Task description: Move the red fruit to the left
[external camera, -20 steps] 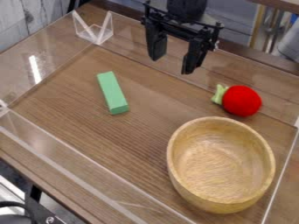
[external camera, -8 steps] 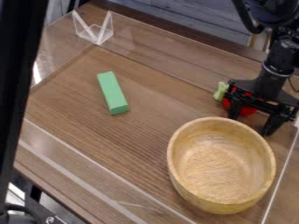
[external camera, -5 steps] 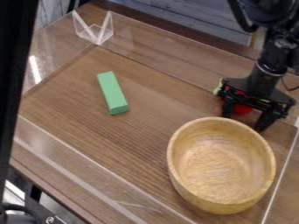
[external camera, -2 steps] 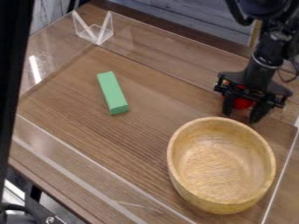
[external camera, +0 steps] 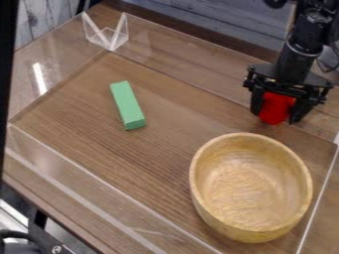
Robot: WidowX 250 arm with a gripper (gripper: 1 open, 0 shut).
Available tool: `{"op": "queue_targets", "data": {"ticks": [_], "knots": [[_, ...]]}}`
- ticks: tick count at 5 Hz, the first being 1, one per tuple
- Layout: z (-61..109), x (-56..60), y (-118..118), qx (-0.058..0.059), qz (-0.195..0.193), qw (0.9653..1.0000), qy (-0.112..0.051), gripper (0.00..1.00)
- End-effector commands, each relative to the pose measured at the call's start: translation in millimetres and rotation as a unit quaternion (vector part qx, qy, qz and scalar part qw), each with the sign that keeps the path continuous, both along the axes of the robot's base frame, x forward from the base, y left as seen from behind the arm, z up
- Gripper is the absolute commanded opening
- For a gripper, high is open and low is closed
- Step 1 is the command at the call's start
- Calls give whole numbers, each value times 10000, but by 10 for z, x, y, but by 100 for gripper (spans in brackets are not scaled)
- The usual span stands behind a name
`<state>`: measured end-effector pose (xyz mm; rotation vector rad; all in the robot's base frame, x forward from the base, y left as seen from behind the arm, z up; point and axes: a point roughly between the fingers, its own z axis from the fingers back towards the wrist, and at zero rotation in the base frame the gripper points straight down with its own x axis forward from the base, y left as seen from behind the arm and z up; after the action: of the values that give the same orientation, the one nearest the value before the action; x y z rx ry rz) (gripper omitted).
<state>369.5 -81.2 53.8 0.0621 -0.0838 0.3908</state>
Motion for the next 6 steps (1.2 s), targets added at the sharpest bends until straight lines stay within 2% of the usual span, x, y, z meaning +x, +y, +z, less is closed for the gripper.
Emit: {"op": "queue_targets", "data": {"ticks": [1, 2, 3, 5, 6], "knots": [[373, 88, -3, -128, 145, 9987, -481, 0], [635, 73, 57, -221, 161, 9978, -606, 0], [944, 41, 292, -298, 336, 9960, -771, 0], [783, -3, 1205, -146, 1218, 9883, -905, 0], [725, 1, 1365, -56, 1648, 9816, -963, 0]]}}
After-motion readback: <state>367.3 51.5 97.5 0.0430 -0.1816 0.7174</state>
